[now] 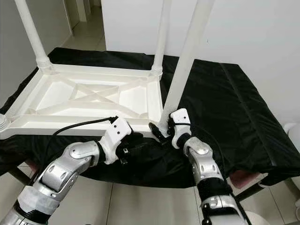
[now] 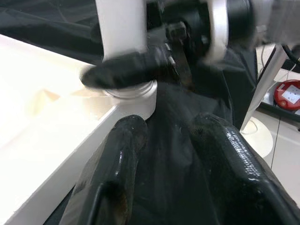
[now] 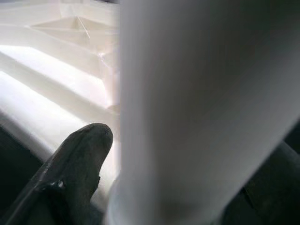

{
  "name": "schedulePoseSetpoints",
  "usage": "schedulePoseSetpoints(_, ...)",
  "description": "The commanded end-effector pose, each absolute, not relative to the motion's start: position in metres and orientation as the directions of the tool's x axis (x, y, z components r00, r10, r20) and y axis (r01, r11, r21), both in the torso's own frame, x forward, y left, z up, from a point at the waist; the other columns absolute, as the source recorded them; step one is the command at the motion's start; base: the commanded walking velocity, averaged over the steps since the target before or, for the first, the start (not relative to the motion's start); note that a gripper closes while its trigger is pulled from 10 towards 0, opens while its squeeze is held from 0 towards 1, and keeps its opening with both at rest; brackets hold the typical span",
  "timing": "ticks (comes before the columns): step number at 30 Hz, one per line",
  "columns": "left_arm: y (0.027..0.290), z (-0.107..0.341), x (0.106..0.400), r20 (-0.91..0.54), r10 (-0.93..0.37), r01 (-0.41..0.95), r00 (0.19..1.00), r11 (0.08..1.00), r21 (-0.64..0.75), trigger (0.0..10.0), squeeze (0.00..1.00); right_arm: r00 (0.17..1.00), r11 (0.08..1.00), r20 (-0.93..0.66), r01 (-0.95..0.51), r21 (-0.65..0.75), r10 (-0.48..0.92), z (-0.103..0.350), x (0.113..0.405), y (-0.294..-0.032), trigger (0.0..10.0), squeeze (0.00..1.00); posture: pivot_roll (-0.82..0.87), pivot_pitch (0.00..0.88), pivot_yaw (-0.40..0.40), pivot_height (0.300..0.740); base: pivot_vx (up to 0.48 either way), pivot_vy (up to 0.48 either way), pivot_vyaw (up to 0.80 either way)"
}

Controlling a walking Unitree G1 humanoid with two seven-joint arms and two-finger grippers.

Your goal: Building children table

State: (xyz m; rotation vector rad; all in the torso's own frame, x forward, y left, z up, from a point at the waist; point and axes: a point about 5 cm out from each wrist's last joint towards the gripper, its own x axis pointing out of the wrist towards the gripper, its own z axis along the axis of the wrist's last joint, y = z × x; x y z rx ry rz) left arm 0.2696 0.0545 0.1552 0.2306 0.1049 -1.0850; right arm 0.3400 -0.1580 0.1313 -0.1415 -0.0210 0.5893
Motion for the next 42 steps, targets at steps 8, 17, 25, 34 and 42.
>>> schedulePoseSetpoints(8, 0.052, 0.153, 0.266, -0.209, -0.872, 0.896, 0.442, 0.422, 0.136, 10.0, 0.00, 0.807, 0.794, -0.025, -0.586, -0.159, 0.591, 0.133, 0.346, -0.167, 0.0, 0.00, 0.05, 0.000, -0.055, 0.740, 0.000, 0.000, 0.00)
schedulePoseSetpoints(17, 0.053, 0.153, 0.266, -0.211, -0.870, 0.895, 0.445, 0.426, 0.131, 10.0, 0.00, 0.799, 0.789, -0.031, -0.599, -0.138, 0.601, 0.127, 0.345, -0.169, 0.0, 0.00, 0.05, 0.000, -0.053, 0.740, 0.000, 0.000, 0.00)
schedulePoseSetpoints(25, 0.054, 0.153, 0.265, -0.214, -0.868, 0.894, 0.447, 0.429, 0.128, 10.0, 0.00, 0.899, 0.899, -0.038, -0.437, -0.029, 0.436, 0.124, 0.348, -0.168, 10.0, 0.00, 0.05, 0.000, -0.055, 0.740, 0.000, 0.000, 0.00)
schedulePoseSetpoints(34, 0.054, 0.152, 0.263, -0.213, -0.869, 0.894, 0.447, 0.431, 0.122, 10.0, 0.00, 0.972, 0.971, -0.027, -0.233, 0.058, 0.235, 0.126, 0.345, -0.161, 10.0, 0.00, 0.04, 0.009, -0.058, 0.740, 0.000, 0.000, 0.00)
schedulePoseSetpoints(42, 0.054, 0.150, 0.261, -0.221, -0.868, 0.896, 0.444, 0.430, 0.111, 10.0, 0.00, 0.997, 0.988, 0.018, 0.077, 0.135, -0.080, 0.130, 0.321, -0.126, 10.0, 0.00, 0.04, 0.025, -0.057, 0.740, 0.000, 0.000, 0.00)
